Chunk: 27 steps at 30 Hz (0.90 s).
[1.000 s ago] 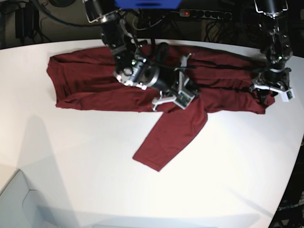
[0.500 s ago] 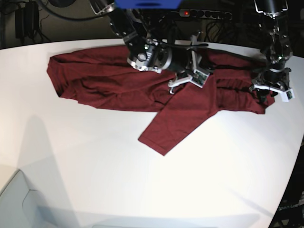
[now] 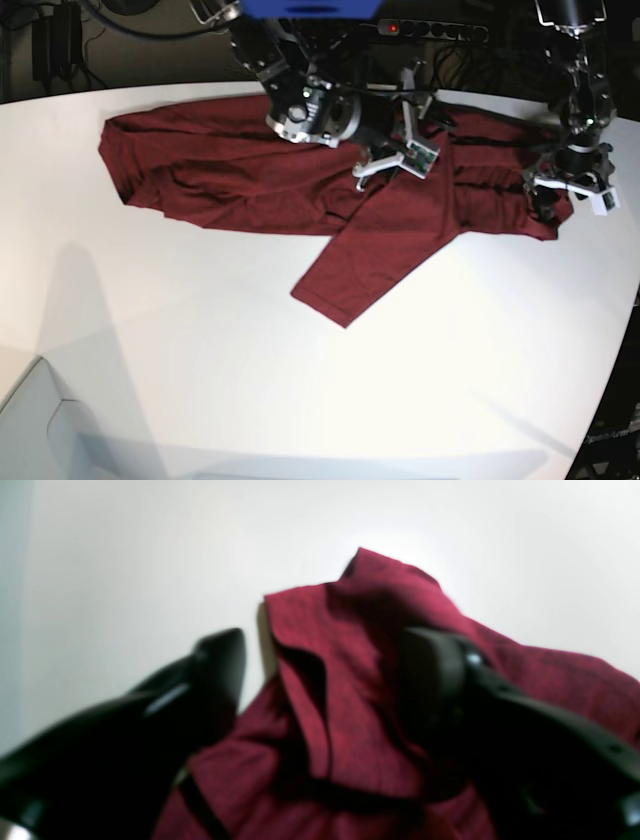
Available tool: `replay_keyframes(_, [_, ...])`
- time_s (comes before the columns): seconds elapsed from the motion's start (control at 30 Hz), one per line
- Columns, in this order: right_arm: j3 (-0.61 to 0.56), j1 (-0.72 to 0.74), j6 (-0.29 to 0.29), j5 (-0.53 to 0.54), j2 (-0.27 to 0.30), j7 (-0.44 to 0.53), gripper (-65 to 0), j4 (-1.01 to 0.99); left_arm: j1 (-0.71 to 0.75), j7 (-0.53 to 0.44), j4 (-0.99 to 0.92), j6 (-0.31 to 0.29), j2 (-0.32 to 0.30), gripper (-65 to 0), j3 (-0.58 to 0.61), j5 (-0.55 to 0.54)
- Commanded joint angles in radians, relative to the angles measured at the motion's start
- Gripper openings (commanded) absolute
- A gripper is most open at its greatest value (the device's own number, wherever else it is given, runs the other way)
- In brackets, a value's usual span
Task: Layout the t-shirt on the table in an organized manner, then fold the t-shirt properly
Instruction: 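Carry the sleeve up across the folded strip with the right gripper, then release the sleeve, return right gripper to strip end, bring left gripper over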
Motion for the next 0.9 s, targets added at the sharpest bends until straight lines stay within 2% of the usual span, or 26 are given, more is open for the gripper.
replay_keyframes(0.0, [0.015, 0.002, 0.006, 0.018, -0.012, 0.030, -30.1, 0.046, -0.002, -0.015, 0.029, -0.003, -0.015, -10.4, -0.006, -0.006])
replay_keyframes(0.1, [0.063, -0.027, 0.006, 0.016, -0.012, 0.030, -29.8, 0.120, -0.002, -0.015, 0.072, -0.003, -0.015, -5.0, -0.006, -0.006])
replay_keyframes(0.17, [0.103, -0.040, 0.006, 0.016, -0.012, 0.030, -29.8, 0.150, -0.002, -0.018, 0.106, -0.003, -0.015, -3.6, -0.007, -0.006])
replay_keyframes(0.27, [0.172, -0.061, 0.006, 0.018, -0.012, 0.030, -29.8, 0.187, -0.002, -0.017, 0.164, -0.001, -0.015, -3.5, -0.007, -0.006])
replay_keyframes(0.53, [0.298, -0.098, 0.006, 0.018, 0.055, 0.030, -29.8, 0.252, 0.009, -0.015, 0.213, -0.001, -0.015, -3.5, -0.049, -0.004])
replay_keyframes(0.67, [0.385, -0.110, 0.006, 0.018, 0.055, 0.030, -29.8, 0.267, 0.002, -0.015, 0.282, -0.001, -0.015, -3.5, -0.040, -0.003])
replay_keyframes(0.73, [0.434, -0.112, 0.006, 0.018, 0.055, 0.030, -29.7, 0.267, -0.016, -0.015, 0.331, -0.001, -0.013, -3.5, 0.011, 0.003])
replay_keyframes(0.87, [0.558, -0.112, 0.006, 0.018, 0.049, 0.030, -29.6, 0.269, -0.122, -0.015, 0.362, 0.008, -0.013, -3.5, 0.206, 0.005])
